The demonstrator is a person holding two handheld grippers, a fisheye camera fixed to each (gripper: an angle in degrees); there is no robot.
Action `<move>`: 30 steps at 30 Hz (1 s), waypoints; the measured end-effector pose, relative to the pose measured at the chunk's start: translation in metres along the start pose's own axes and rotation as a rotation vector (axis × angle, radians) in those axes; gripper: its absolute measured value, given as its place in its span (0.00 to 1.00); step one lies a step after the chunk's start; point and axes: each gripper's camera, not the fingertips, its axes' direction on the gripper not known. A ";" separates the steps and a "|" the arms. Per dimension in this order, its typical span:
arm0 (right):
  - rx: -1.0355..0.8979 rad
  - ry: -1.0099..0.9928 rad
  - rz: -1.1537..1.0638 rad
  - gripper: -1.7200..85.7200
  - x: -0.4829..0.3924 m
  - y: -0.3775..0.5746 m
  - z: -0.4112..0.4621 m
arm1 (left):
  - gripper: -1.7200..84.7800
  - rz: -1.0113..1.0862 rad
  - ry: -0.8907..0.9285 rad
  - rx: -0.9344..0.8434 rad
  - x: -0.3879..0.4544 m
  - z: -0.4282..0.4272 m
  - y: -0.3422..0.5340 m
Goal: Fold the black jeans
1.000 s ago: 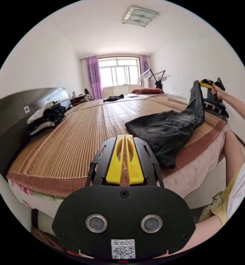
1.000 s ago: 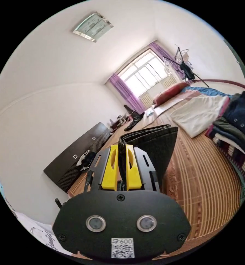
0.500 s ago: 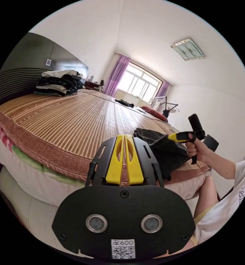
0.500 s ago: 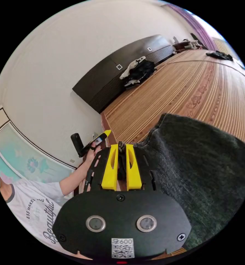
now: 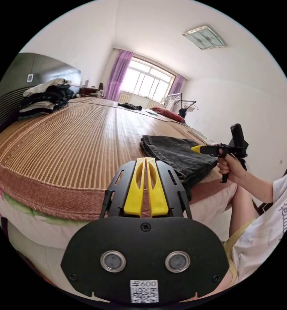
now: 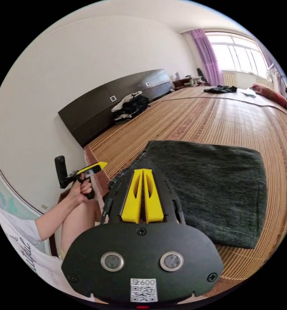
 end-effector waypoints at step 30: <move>-0.067 0.028 -0.126 0.01 -0.075 0.005 0.073 | 0.02 0.192 -0.467 -0.211 0.239 0.223 -0.009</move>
